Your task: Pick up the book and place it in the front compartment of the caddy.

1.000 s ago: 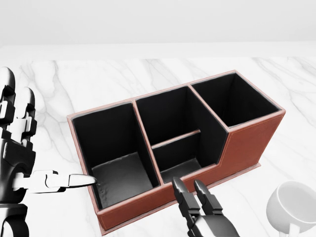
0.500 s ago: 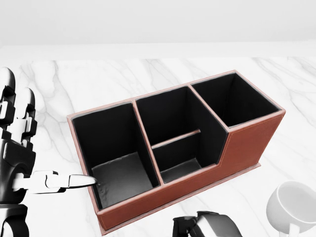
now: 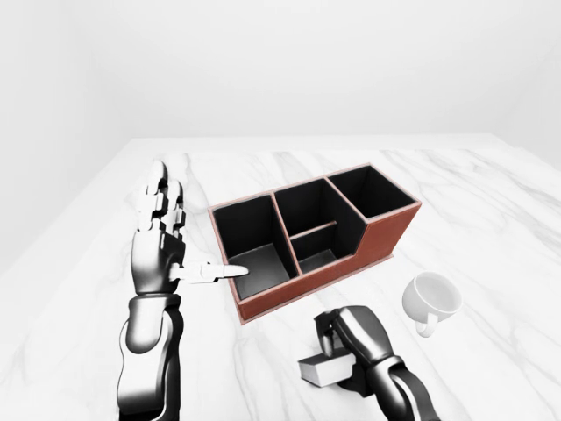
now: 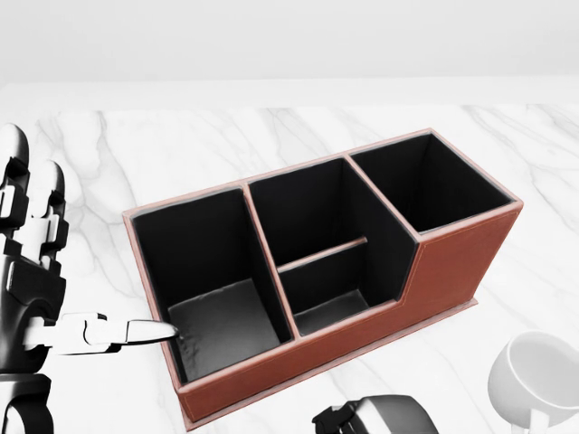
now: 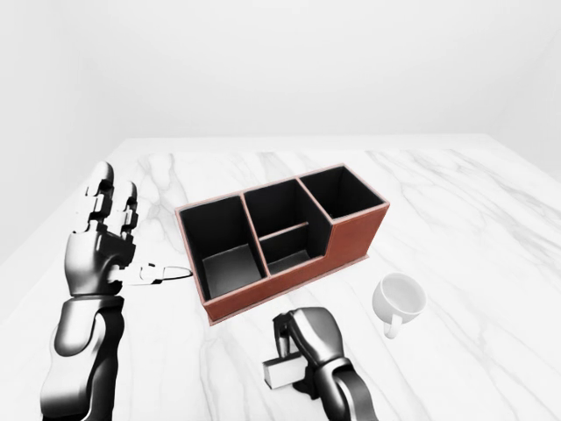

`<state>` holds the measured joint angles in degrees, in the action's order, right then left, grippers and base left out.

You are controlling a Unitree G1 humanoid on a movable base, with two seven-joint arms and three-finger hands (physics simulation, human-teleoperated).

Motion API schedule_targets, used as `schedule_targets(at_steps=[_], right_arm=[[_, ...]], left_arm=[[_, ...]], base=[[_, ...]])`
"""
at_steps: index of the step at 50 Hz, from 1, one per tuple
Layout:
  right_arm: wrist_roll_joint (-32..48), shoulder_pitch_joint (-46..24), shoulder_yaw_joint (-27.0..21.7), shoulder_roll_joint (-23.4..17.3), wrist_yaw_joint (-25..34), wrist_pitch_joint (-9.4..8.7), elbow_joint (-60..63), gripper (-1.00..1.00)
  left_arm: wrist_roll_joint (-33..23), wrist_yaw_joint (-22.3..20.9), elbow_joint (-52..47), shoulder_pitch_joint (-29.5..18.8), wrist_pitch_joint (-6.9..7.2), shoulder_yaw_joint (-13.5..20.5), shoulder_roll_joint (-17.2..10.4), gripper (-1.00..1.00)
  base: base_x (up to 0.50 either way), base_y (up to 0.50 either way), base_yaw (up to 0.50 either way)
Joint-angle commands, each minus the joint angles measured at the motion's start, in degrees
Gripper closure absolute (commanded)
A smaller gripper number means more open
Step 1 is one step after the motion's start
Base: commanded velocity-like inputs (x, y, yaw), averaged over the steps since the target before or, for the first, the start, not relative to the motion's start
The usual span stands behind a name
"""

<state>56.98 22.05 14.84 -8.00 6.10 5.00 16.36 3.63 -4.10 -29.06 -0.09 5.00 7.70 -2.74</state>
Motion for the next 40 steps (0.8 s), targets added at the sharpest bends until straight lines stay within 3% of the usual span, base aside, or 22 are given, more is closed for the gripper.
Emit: schedule_targets(at_steps=[1,24,40], right_arm=[[-1.7,-0.1,-0.8,0.5,1.8,0.00,4.0,1.00],[-2.3,-2.8,-5.0,2.8,11.2,-0.07,15.3,1.00],[-1.3,-7.1,-7.4,4.6,17.9,-2.86,21.1,1.00]], left_arm=[[0.0,0.0,0.1,-0.1,0.00,0.1,0.0,-1.00],[0.0,0.1,0.1,0.0,0.00,0.0,0.0,-1.00],[0.0,0.1,0.2,-0.1,0.00,0.1,0.0,-1.00]], base=[[0.00,0.00,0.00],[0.00,0.00,0.00],[0.00,0.00,0.00]])
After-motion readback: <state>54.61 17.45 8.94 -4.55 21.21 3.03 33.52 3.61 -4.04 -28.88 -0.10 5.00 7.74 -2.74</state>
